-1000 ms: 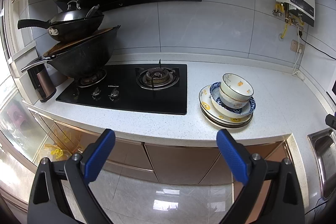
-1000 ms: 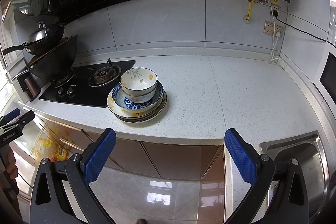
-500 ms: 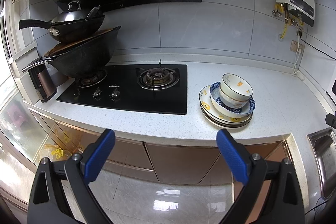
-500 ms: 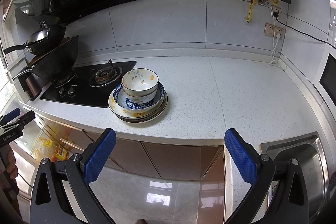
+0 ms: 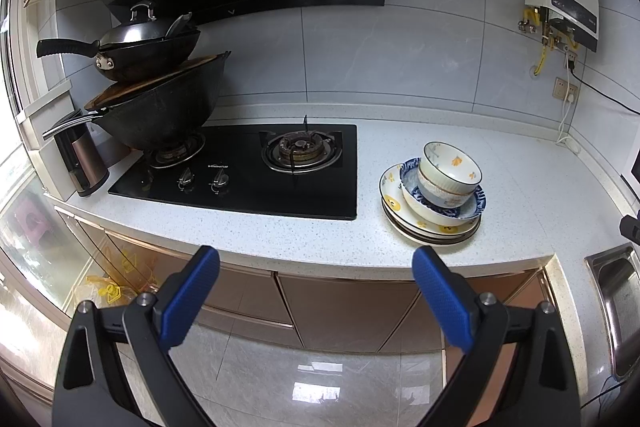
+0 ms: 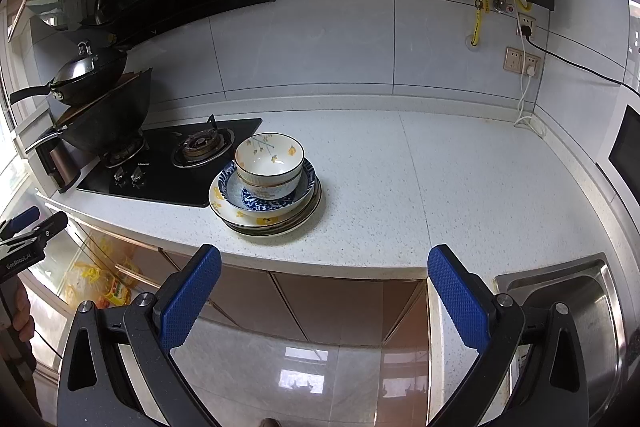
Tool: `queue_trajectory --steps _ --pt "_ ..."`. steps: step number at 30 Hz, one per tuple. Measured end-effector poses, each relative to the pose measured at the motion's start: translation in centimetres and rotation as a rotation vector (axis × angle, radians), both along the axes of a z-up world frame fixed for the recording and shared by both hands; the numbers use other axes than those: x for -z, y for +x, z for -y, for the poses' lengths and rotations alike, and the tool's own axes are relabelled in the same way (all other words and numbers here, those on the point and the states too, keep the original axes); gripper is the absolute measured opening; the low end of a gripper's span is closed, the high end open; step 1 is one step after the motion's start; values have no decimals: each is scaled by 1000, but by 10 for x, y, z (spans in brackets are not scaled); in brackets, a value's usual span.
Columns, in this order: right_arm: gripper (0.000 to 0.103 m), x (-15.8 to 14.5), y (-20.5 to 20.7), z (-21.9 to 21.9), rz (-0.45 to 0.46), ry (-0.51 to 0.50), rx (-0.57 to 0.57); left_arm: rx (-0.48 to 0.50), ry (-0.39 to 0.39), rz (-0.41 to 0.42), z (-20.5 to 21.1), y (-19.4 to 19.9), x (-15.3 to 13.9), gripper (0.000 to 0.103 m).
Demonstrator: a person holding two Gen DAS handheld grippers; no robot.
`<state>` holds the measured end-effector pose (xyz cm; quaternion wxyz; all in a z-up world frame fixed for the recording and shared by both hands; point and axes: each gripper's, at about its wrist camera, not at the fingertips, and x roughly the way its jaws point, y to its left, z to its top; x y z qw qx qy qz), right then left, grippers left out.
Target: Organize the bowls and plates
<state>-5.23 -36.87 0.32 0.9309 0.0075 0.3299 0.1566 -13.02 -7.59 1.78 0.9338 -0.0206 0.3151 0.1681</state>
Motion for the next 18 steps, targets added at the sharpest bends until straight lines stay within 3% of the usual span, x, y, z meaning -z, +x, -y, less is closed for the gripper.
queue_trajectory --steps 18 --pt "102 -2 -1 -2 5 -1 -2 2 -1 -1 -2 3 -4 98"
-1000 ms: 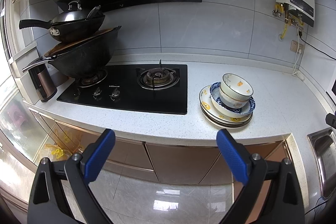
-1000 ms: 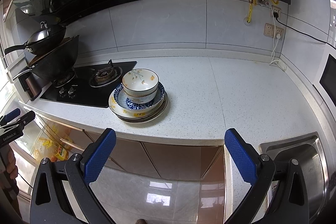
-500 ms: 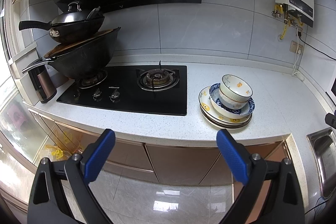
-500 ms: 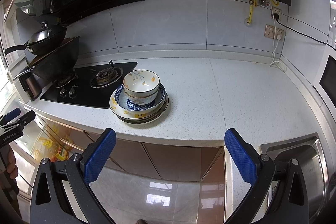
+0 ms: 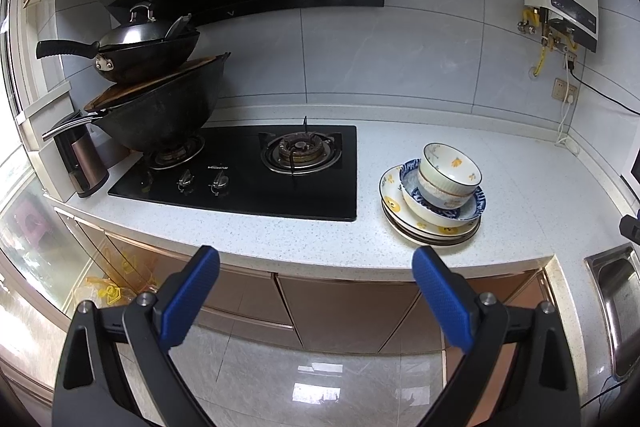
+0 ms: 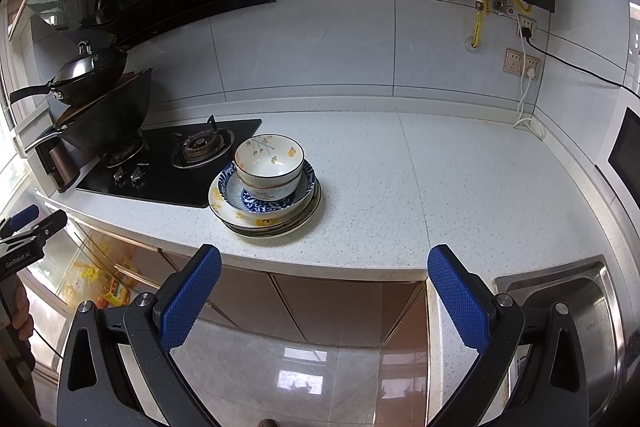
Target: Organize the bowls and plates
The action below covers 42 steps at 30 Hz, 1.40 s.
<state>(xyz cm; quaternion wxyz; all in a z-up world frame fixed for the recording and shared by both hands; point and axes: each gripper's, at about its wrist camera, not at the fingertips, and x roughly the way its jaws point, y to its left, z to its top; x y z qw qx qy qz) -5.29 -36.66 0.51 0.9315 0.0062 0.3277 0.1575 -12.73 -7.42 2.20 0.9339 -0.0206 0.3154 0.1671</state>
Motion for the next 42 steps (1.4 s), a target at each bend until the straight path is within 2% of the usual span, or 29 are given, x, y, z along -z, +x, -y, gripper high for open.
queue_trajectory --steps 42 --pt "102 2 2 1 -6 -4 1 -2 -14 -9 -3 2 5 98"
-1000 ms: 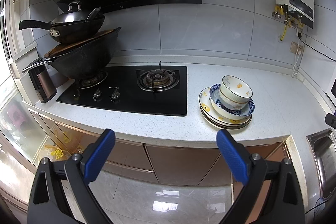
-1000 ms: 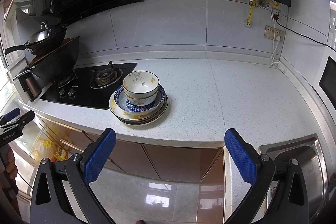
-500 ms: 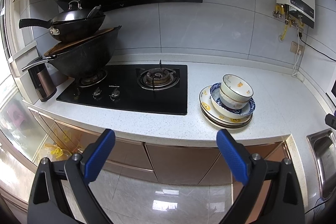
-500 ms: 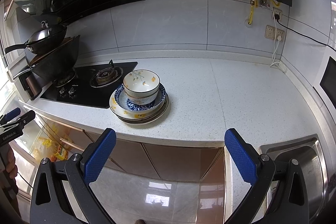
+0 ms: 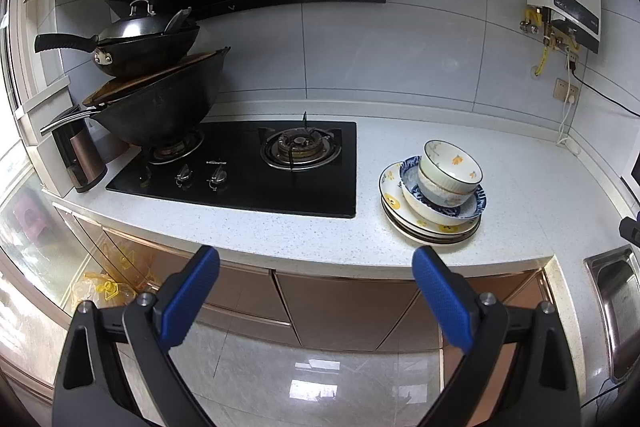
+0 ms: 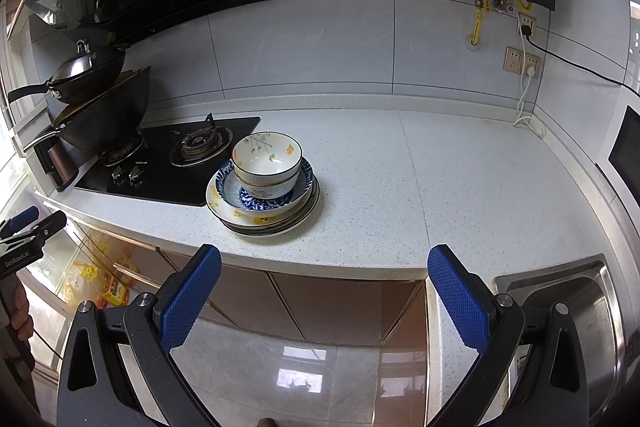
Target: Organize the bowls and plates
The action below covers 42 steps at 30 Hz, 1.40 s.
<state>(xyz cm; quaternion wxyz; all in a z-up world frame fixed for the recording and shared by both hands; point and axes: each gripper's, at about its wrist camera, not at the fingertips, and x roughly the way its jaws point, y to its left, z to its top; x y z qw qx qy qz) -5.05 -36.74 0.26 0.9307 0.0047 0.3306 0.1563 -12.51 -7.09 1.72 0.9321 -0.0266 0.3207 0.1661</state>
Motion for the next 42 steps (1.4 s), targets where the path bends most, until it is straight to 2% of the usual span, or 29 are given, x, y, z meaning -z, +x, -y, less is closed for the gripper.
queue_trajectory --steps 42 --pt "102 -1 -4 2 6 0 0 5 -28 3 0 -4 0 98"
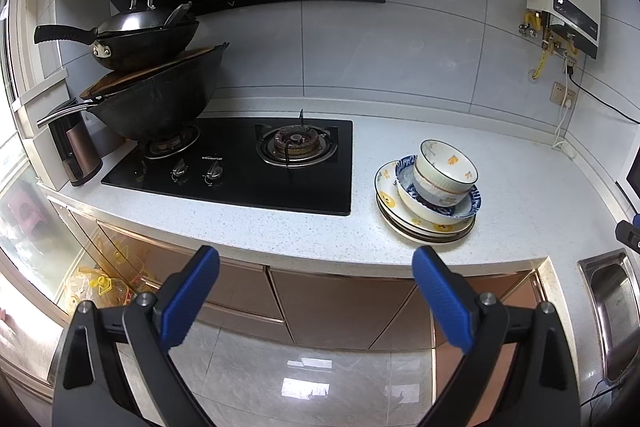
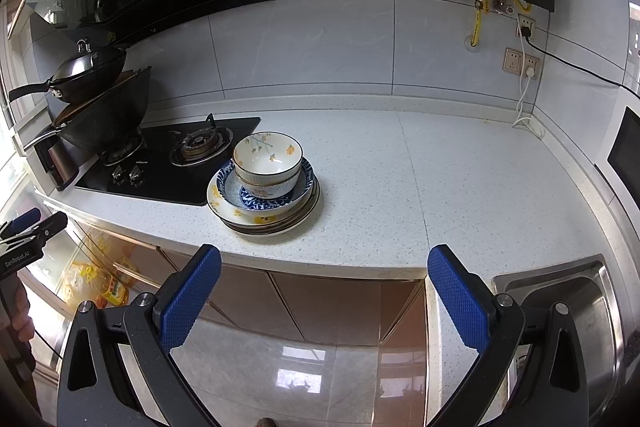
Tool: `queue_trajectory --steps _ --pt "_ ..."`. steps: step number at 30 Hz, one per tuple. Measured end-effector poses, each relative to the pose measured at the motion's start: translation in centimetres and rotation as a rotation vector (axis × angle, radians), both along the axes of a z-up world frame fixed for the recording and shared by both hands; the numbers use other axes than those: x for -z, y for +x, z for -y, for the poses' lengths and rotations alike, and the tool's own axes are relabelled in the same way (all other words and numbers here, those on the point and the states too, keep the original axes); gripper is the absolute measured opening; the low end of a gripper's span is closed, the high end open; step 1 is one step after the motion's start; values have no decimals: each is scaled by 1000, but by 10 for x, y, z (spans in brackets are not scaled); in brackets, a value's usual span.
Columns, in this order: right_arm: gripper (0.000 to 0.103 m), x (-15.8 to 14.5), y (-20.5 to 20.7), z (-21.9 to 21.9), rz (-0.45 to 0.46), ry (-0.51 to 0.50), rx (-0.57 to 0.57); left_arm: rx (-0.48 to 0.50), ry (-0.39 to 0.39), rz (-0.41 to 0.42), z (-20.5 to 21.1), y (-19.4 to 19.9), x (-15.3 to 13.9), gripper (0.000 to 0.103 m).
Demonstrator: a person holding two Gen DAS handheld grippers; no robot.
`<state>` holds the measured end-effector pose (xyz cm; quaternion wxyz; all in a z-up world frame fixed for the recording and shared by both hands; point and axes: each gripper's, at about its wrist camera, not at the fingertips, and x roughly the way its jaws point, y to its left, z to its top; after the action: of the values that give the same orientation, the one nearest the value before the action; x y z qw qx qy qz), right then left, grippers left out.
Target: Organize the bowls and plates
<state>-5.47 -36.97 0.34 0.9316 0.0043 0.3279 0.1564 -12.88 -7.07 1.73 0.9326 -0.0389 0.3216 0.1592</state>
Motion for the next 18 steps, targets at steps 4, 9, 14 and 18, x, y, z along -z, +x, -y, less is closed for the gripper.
queue_trajectory --steps 4,9,14,18 --pt "102 -1 -2 -1 3 -2 -2 0 -2 0 0 0 0 98" --pt "102 -1 -3 -3 4 -3 -1 7 -9 -1 1 -1 1 98" --pt "102 -2 -3 -4 5 -4 -1 7 -18 2 1 -3 0 98" --pt "102 -3 -4 -4 8 -4 0 7 -18 4 0 -3 0 98"
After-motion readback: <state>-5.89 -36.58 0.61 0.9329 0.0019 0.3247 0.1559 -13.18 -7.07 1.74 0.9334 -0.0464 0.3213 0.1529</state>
